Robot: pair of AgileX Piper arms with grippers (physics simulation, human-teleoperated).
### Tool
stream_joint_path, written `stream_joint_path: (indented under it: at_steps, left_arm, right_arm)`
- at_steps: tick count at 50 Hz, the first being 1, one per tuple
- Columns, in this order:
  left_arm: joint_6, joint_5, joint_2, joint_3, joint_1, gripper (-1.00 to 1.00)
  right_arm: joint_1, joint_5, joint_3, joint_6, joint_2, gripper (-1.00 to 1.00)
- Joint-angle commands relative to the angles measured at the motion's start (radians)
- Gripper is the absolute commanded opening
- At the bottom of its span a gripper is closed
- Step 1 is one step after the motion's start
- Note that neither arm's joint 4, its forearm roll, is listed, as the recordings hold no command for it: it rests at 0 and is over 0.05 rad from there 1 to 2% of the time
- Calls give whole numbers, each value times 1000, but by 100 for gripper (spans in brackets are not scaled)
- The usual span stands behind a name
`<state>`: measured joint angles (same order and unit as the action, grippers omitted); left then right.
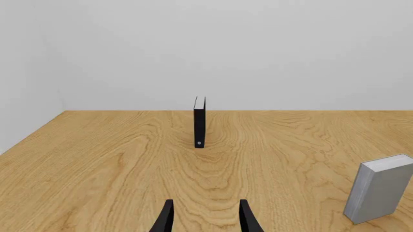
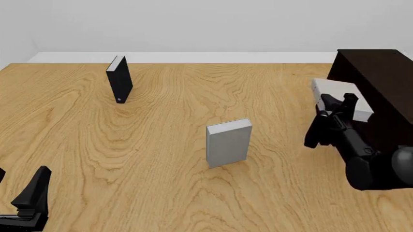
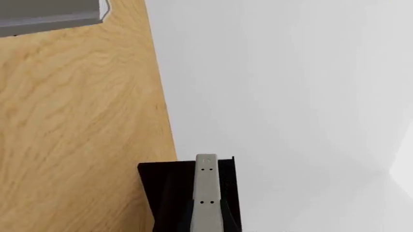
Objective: Pick up the book on the right and place it on the cabinet shelf.
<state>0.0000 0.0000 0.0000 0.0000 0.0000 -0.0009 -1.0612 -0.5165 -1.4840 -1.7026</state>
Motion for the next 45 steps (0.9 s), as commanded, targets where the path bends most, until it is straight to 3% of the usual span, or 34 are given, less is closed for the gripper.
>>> stream_joint_path:
  at_steps: [1,26,45]
  left_arm:
    - [0,0,0,0,0,100]
    - [0,0,0,0,0,100]
    - [0,0,0,0,0,100]
  right_arm:
    - [-21,-32,-25,13,-29,-100]
    - [-84,-58,-55,15,-108,-100]
    - [-122,-24,-136,27,-160,-100]
